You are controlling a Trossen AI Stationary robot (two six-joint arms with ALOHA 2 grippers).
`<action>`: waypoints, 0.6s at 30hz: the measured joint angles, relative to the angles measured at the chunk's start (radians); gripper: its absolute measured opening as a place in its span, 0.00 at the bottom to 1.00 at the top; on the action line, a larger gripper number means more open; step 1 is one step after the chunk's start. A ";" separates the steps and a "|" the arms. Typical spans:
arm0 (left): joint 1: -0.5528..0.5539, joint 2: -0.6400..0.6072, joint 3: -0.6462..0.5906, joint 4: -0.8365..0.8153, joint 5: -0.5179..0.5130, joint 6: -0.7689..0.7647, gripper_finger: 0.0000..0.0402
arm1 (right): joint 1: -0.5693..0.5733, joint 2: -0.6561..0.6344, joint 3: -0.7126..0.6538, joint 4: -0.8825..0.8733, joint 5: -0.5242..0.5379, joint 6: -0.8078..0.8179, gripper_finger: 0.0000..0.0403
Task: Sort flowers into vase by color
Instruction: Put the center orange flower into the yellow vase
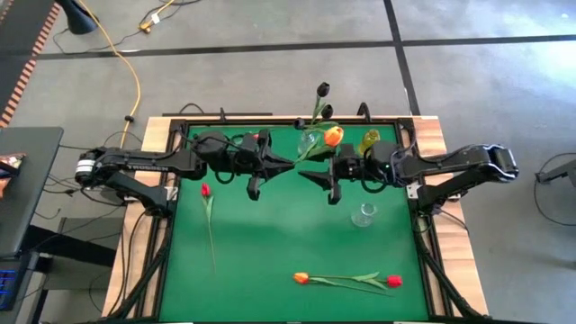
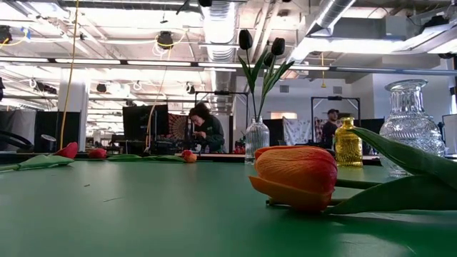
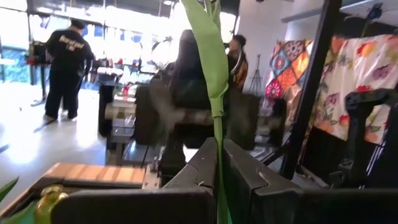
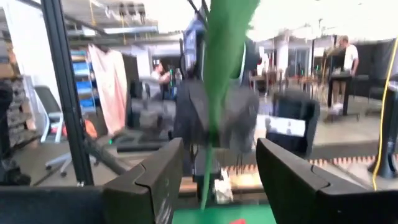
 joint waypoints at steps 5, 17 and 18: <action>0.000 0.000 0.000 -0.012 -0.010 0.001 0.00 | 0.000 0.002 0.000 0.029 -0.002 -0.001 0.57; 0.000 0.054 -0.001 0.010 -0.009 -0.033 0.00 | -0.007 0.002 0.000 0.058 0.001 0.011 0.57; -0.001 0.059 -0.001 0.028 -0.007 -0.040 0.00 | -0.007 0.002 0.000 0.056 0.004 0.011 0.57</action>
